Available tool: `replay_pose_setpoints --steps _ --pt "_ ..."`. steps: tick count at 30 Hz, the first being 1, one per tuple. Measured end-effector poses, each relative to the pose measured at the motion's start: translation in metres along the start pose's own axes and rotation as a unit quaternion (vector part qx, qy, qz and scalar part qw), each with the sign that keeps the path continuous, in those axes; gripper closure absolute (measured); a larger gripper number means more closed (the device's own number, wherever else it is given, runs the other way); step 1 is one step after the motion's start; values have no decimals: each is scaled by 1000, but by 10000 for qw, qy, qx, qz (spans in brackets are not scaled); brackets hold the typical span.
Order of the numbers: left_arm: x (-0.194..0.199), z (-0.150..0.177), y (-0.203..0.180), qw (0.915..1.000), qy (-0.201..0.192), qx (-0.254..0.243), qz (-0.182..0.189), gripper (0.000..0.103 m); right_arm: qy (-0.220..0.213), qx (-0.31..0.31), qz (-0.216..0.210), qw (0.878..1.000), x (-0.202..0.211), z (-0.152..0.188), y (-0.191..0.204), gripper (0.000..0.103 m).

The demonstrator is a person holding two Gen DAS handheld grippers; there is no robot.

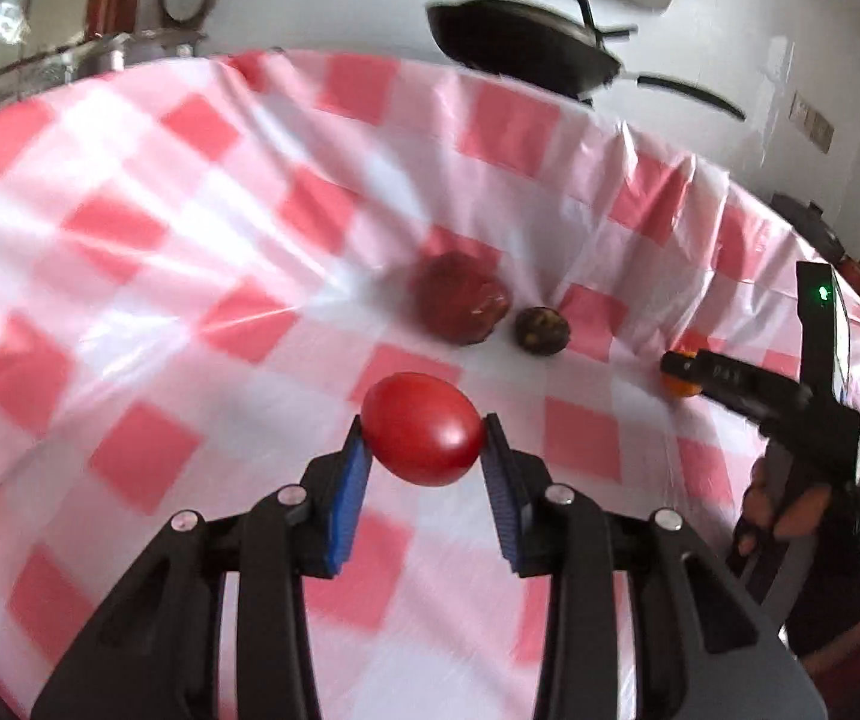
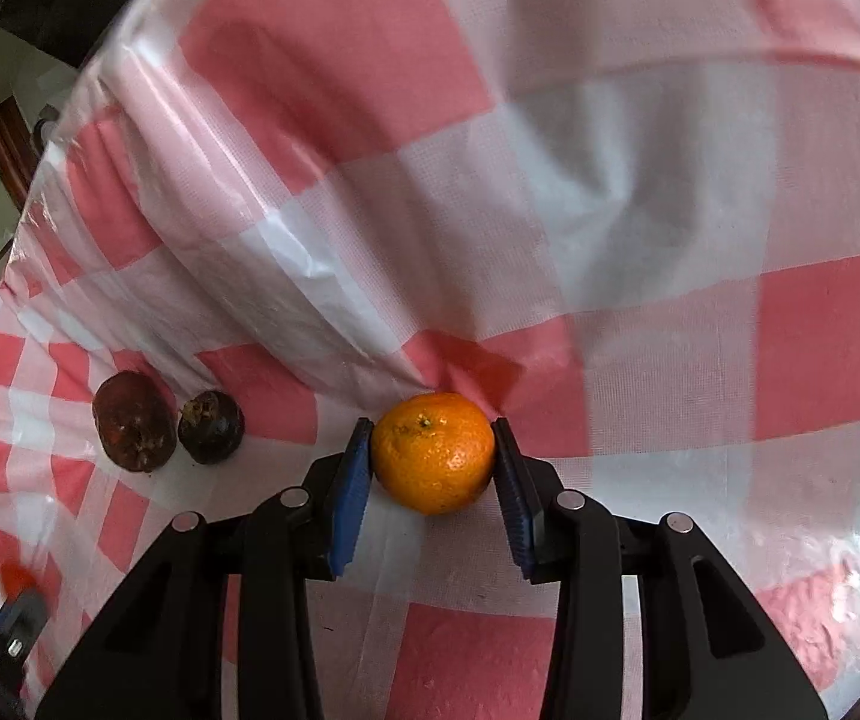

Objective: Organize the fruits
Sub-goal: 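Carry the tomato and mandarin in both tools over the white box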

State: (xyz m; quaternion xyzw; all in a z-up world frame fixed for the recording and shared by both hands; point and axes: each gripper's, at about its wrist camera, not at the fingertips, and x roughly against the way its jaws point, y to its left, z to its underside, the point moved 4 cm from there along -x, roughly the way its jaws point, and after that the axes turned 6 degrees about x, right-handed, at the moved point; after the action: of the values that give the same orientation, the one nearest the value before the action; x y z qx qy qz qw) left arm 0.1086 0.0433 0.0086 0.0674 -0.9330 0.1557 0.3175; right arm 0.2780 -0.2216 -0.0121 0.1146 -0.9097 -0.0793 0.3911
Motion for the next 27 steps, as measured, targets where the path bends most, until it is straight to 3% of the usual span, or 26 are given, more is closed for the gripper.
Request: replay_pose_setpoints --steps 3,5,9,15,19,27 --pt "11 6 16 10000 -24 -1 -8 66 -216 -36 -302 9993 38 19 26 64" --pt "22 1 27 9995 -49 252 180 66 -261 270 -251 9990 62 42 51 64" --pt "39 -6 37 9994 -148 275 125 66 -119 898 -132 9958 99 100 96 64" --pt "86 25 79 9988 -50 483 50 66 61 1443 18 9895 149 178 140 64" --pt "121 48 102 9994 -127 323 -92 66 11 1825 -41 9832 173 208 182 64" --pt "182 73 157 9987 -232 181 -415 66 -167 2561 -124 9664 212 235 241 64"
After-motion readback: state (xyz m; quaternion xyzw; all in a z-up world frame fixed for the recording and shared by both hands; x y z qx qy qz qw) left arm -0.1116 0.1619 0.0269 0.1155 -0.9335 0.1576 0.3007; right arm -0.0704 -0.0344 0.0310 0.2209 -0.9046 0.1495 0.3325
